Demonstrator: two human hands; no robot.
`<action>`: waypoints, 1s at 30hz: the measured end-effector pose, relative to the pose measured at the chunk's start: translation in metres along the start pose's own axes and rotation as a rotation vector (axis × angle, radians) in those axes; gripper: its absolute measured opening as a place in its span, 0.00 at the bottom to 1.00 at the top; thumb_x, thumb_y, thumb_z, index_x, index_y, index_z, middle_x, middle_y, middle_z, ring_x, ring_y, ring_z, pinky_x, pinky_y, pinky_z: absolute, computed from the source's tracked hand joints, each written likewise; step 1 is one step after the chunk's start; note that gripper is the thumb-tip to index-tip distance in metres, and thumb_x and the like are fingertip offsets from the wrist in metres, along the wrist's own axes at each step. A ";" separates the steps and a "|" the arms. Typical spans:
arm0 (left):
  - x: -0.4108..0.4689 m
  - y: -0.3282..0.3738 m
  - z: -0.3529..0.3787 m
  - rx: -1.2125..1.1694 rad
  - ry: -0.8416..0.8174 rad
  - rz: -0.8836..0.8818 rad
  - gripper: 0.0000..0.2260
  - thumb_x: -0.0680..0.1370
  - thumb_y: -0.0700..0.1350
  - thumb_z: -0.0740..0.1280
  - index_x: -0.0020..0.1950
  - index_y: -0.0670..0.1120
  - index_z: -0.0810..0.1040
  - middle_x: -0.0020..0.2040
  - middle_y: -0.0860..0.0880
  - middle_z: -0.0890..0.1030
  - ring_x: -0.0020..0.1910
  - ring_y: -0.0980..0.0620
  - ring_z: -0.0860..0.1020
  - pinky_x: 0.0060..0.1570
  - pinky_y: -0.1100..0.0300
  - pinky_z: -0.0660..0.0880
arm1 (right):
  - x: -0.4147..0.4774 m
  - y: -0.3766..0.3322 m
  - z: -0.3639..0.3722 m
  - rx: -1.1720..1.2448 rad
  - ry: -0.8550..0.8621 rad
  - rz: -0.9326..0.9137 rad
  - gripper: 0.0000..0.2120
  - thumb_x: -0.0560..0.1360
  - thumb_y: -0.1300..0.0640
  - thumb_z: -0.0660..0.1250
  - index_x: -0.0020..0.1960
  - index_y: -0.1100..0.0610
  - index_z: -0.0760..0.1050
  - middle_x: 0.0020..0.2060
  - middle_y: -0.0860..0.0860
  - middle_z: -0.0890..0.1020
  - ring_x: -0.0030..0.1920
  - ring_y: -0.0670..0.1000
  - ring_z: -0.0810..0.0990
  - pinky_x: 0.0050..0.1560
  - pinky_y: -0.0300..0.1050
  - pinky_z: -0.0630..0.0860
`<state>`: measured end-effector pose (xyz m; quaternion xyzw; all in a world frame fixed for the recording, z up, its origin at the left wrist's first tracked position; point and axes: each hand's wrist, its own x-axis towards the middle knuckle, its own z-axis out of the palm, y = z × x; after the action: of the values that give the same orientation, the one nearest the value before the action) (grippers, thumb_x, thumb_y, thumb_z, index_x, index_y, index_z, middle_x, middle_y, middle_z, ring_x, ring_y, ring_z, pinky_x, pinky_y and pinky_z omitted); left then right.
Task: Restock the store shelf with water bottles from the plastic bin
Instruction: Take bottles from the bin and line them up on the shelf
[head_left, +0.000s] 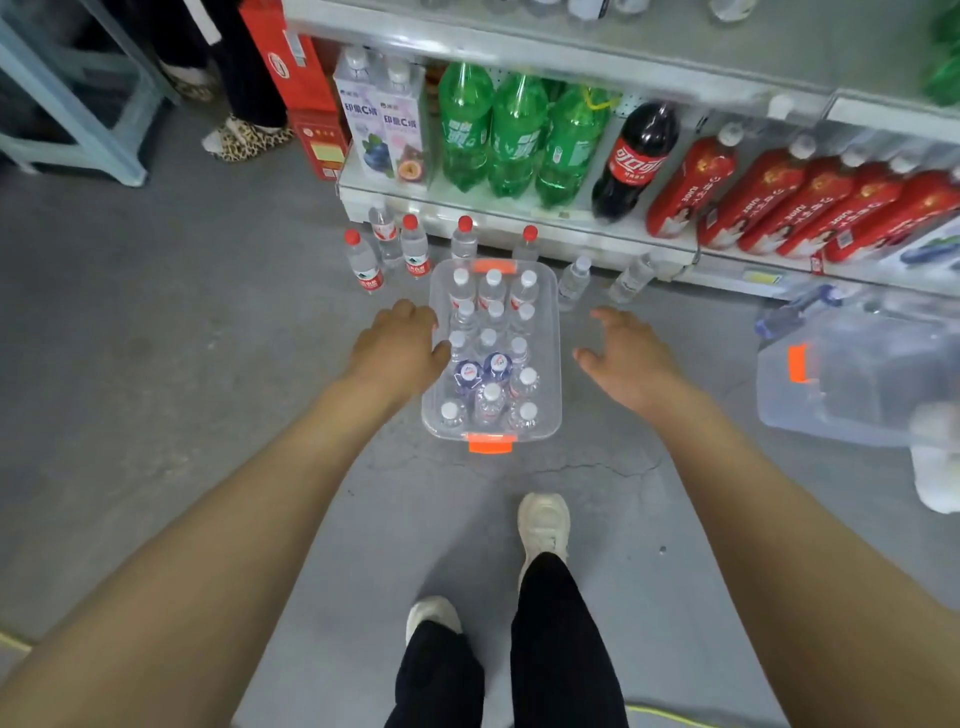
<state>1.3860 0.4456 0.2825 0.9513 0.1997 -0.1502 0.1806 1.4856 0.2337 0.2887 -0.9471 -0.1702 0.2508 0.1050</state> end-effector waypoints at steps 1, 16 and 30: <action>-0.005 0.000 0.009 -0.007 -0.003 0.002 0.17 0.79 0.49 0.59 0.64 0.43 0.69 0.63 0.41 0.70 0.62 0.41 0.68 0.57 0.49 0.70 | -0.005 0.002 0.010 0.007 -0.013 0.004 0.26 0.78 0.52 0.60 0.73 0.55 0.58 0.71 0.56 0.65 0.69 0.58 0.64 0.67 0.53 0.64; 0.064 -0.022 0.225 0.041 -0.047 0.096 0.16 0.79 0.46 0.59 0.65 0.42 0.70 0.62 0.41 0.71 0.59 0.41 0.70 0.56 0.50 0.70 | 0.074 0.089 0.221 -0.005 -0.091 0.025 0.28 0.77 0.52 0.63 0.73 0.58 0.59 0.68 0.58 0.67 0.68 0.59 0.66 0.64 0.52 0.67; 0.178 -0.041 0.358 -0.026 0.105 0.303 0.24 0.75 0.51 0.67 0.67 0.43 0.67 0.62 0.43 0.73 0.61 0.44 0.70 0.53 0.53 0.69 | 0.184 0.140 0.347 0.041 0.297 -0.317 0.24 0.66 0.49 0.75 0.58 0.57 0.77 0.52 0.56 0.83 0.54 0.60 0.79 0.56 0.51 0.71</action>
<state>1.4475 0.3946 -0.1111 0.9746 0.0650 -0.0687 0.2028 1.4961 0.2137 -0.1278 -0.9328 -0.2944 0.0922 0.1862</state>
